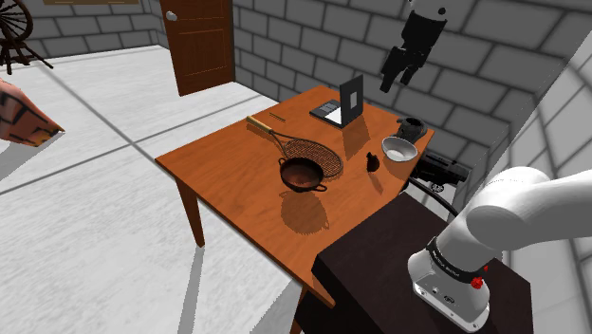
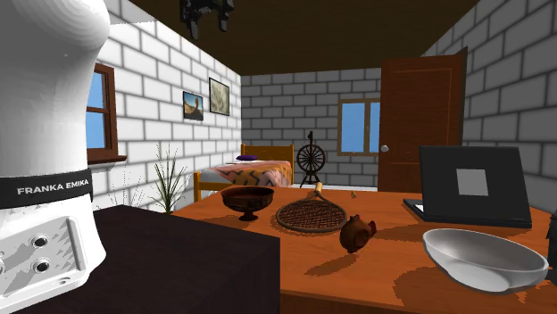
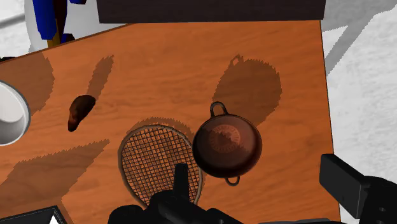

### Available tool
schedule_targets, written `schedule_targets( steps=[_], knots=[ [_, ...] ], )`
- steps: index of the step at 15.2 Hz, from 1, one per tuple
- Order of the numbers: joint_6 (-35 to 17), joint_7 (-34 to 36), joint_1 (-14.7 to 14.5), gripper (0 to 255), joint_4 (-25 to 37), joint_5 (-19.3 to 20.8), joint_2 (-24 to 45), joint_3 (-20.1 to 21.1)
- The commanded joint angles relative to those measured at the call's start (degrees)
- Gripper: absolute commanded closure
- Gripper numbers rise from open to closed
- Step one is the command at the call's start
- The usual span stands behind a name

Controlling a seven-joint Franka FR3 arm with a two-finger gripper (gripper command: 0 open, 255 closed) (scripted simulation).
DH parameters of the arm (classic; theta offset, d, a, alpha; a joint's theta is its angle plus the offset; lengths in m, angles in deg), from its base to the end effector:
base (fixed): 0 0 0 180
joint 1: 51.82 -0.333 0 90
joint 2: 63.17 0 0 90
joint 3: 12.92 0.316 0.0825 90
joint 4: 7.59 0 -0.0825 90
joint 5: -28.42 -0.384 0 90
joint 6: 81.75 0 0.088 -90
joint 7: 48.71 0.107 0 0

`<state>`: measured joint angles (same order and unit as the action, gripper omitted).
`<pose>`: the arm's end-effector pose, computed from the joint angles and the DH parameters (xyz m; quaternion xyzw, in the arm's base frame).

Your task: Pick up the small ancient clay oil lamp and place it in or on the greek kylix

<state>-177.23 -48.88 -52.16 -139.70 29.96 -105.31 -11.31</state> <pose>0.3308 0.0114 0.6073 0.9985 0.0159 0.0482 0.0223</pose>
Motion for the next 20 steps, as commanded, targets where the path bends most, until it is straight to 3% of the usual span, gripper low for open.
schedule_targets(
  steps=[1, 11, 20],
  knots=[
    [0.0, 0.0, 0.0, 0, 0.0, 0.0, 0.0, 0.0],
    [-14.59, -8.08, 3.23, 0, -6.66, 2.93, 9.02, -8.88],
    [-27.49, -16.34, 5.13, 0, -6.63, 2.54, 23.22, -16.84]
  ],
)
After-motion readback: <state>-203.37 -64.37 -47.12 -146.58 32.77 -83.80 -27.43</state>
